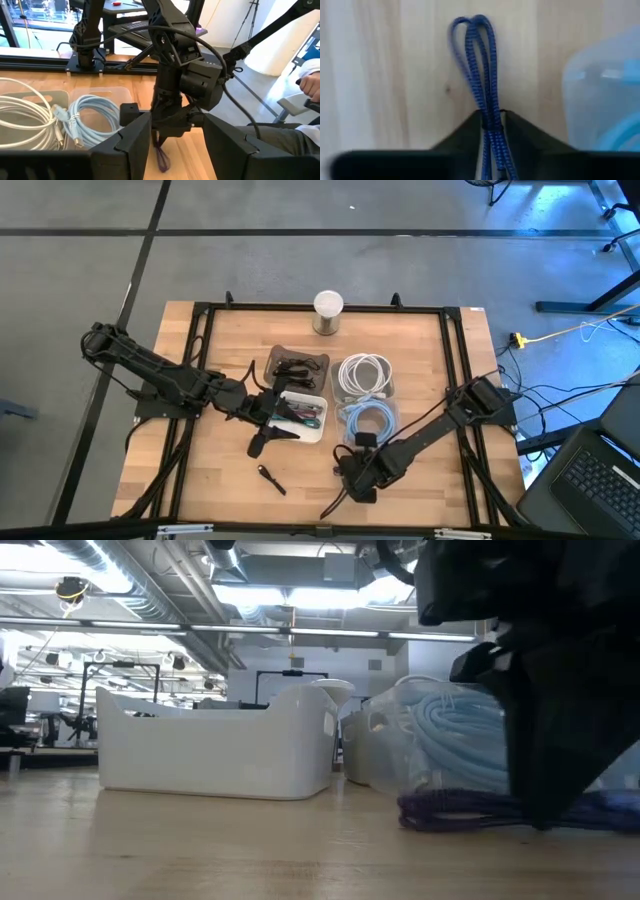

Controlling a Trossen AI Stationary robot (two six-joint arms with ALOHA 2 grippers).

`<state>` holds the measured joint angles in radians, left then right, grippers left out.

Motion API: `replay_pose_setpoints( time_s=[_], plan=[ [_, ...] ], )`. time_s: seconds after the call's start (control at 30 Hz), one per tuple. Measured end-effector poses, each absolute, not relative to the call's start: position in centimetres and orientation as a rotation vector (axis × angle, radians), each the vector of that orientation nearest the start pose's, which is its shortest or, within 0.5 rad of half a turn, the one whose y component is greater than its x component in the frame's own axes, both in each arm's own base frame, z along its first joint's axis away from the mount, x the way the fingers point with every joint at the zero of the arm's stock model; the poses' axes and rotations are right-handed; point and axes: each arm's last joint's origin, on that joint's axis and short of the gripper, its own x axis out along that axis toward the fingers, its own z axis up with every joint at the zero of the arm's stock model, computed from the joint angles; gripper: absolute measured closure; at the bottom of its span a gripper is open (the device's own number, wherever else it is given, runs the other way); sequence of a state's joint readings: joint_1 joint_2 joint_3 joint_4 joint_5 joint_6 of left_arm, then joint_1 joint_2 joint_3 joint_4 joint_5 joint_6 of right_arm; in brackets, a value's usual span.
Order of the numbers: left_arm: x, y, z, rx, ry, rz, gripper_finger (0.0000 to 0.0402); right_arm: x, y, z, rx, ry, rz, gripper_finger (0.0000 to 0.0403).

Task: Pick & Place USB Port
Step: Put the purple patterned charger cable into the white bin

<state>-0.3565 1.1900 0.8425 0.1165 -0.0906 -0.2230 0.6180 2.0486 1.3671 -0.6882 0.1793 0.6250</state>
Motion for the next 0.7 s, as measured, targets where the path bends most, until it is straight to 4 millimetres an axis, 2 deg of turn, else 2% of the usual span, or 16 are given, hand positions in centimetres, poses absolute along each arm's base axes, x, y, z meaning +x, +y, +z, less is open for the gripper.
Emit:
replay_pose_setpoints(
  time_s=[0.03,0.1,0.2,0.4,0.7],
  plan=[
    [25.1,-9.1,29.9,-0.169,0.255,-0.238,0.0230,32.0,22.3,13.7,0.006,1.306,-0.030,0.0363],
    [25.1,-9.1,29.9,-0.169,0.254,-0.238,0.0228,32.0,22.9,14.0,0.030,1.308,-0.008,0.0385],
    [25.1,-9.1,29.9,-0.169,0.255,-0.240,0.0229,32.0,24.0,14.9,0.050,1.316,0.010,0.0390],
    [25.1,-9.1,29.9,-0.169,0.255,-0.242,0.0232,31.5,26.2,18.4,-0.025,1.296,0.038,0.0400],
    [25.1,-9.1,30.0,-0.163,0.252,-0.237,0.0229,31.0,26.4,22.7,-0.173,1.249,-0.096,0.0402]
  ],
)
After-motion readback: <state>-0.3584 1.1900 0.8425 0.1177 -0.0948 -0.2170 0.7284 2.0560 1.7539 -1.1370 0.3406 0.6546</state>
